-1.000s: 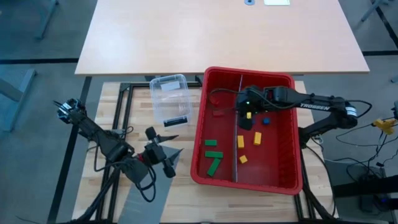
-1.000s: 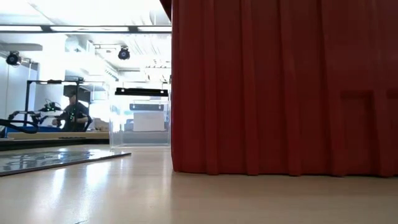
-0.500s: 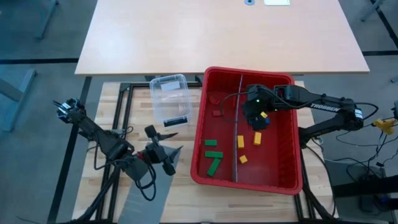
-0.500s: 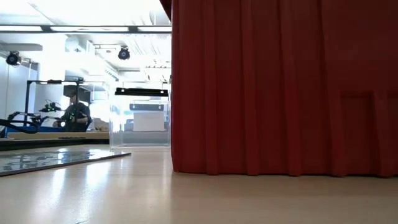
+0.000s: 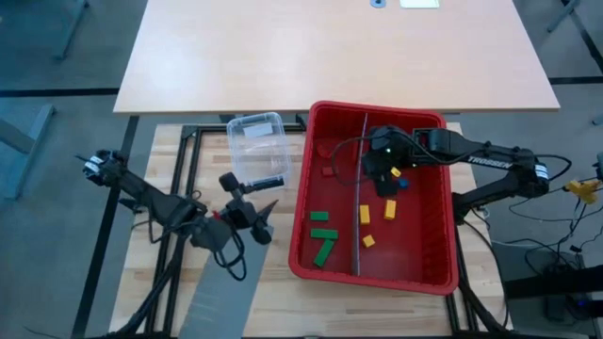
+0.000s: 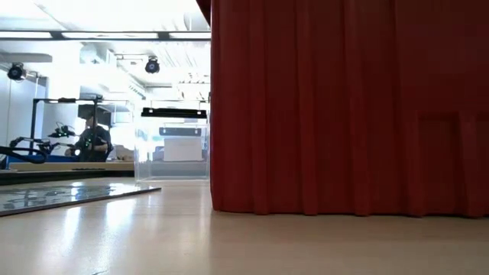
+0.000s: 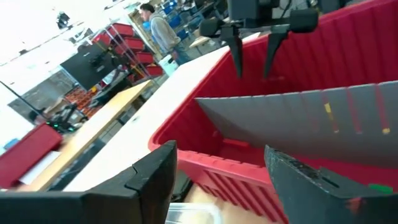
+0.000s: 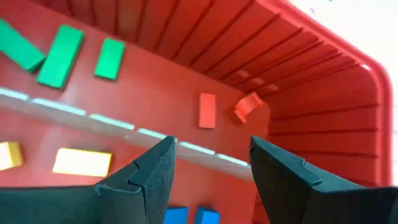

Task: Sort blocks
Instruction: Remove the bin divider from the red bin

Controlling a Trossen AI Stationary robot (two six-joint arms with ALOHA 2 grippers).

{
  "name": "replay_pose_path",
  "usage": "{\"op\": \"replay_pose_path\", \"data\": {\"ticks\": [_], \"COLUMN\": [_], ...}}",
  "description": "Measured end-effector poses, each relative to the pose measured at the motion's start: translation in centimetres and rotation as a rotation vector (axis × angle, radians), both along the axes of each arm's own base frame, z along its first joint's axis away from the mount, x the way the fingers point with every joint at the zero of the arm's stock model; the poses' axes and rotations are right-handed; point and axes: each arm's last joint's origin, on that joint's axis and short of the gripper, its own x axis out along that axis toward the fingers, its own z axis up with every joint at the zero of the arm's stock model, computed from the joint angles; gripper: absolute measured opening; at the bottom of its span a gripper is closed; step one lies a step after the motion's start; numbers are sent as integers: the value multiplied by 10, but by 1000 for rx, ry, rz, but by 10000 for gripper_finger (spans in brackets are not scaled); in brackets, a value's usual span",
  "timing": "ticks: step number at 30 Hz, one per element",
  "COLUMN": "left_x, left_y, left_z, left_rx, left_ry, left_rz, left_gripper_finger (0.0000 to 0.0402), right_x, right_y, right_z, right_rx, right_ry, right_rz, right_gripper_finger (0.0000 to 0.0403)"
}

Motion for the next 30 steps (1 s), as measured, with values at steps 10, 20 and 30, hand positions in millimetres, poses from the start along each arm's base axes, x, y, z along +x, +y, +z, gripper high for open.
{"op": "replay_pose_path", "data": {"ticks": [10,20,30], "left_x": [-1,-14,-58], "left_y": [41,84,93], "left_z": [21,43,58], "left_rx": [-139,-437,-563], "left_ry": [-98,-311,-363], "left_rz": [-48,-140,-165], "left_gripper_finger": [209,196,211], "right_x": [1,-2,15], "right_y": [-13,-17,-10], "right_z": [4,13,3], "right_rx": [108,515,868], "right_ry": [-117,-388,-377], "right_rz": [-240,-754,-946], "right_gripper_finger": [185,185,185]}}
